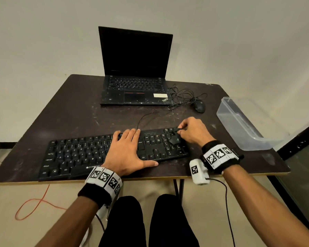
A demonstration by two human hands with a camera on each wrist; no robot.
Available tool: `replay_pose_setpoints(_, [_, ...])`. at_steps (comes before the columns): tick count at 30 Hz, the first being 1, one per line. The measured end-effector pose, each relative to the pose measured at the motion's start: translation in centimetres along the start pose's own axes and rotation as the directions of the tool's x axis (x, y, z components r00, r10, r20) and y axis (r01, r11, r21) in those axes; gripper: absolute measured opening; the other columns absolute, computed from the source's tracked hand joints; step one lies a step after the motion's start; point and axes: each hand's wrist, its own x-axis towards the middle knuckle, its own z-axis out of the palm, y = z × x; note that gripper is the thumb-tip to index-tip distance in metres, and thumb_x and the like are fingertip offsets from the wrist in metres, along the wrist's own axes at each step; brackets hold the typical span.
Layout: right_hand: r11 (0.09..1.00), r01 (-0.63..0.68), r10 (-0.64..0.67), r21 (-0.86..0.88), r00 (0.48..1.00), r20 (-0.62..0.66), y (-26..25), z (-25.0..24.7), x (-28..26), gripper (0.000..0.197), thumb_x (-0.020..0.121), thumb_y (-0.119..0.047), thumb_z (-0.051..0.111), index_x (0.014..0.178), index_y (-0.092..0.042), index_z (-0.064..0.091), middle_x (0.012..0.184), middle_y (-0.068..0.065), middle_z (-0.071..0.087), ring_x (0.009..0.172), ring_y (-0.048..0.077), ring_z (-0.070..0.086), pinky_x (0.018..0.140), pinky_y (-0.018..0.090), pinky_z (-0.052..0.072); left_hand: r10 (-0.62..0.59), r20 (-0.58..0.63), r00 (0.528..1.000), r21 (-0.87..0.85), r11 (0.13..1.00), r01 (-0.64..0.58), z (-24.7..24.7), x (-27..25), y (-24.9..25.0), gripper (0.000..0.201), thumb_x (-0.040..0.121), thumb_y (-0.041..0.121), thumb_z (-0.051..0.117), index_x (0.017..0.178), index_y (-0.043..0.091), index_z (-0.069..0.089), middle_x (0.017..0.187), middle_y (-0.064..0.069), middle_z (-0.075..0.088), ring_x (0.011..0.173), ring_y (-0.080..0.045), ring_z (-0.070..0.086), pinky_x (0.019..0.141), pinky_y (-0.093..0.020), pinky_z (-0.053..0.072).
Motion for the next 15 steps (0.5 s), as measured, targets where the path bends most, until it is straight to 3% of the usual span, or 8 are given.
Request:
replay_pose_setpoints(4, [0.999,-0.03,0.03,-0.029,1.0,0.003,2.5,0.6,-2.8,0.015,0.092,-0.018,0.076,0.08,-0.025,0.07,0.093,0.001,0.076,0.096,0.023,0.071,0.083,0.031,0.053,-0.001,0.004,1.0,-0.008,1.0,0.001,0.2,0.1,-0.2,0.146,0.057,0.112,0.016,0.165,0.014,0.018,0.17,0.0,0.025,0.157,-0.018,0.02,0.128,-0.05,0.008])
replay_pose_setpoints(8, [1.0,0.001,-0.002,-0.023,1.0,-0.009,0.5,-0.3,0.4,0.019,0.092,-0.016,0.074,0.077,-0.026,0.067,0.096,0.001,0.075,0.102,0.025,0.071,0.091,0.031,0.052,0.007,0.016,1.0,-0.015,1.0,-0.007,0.1,0.0,-0.1,0.144,0.059,0.111,0.019,0.166,0.013,0.016,0.172,-0.002,0.022,0.158,-0.021,0.018,0.129,-0.052,0.006])
replay_pose_setpoints(11, [1.0,0.02,-0.021,-0.02,1.0,-0.012,-0.5,-0.3,1.7,0.021,0.091,-0.016,0.075,0.075,-0.026,0.066,0.093,0.001,0.075,0.101,0.024,0.071,0.086,0.027,0.049,-0.011,0.018,1.0,-0.015,1.0,0.011,0.0,0.0,-0.2,0.145,0.059,0.112,0.019,0.166,0.014,0.015,0.172,-0.002,0.021,0.158,-0.02,0.018,0.129,-0.051,0.006])
replay_pose_setpoints(15, [0.997,0.002,0.0,-0.08,1.0,0.03,2.3,0.2,-1.2,0.015,0.091,-0.017,0.077,0.08,-0.025,0.07,0.089,-0.004,0.072,0.094,0.02,0.069,0.084,0.028,0.05,-0.012,0.029,0.999,-0.027,1.0,0.013,0.0,0.1,-0.2,0.146,0.058,0.112,0.019,0.166,0.014,0.014,0.172,-0.001,0.019,0.158,-0.02,0.016,0.129,-0.051,0.005])
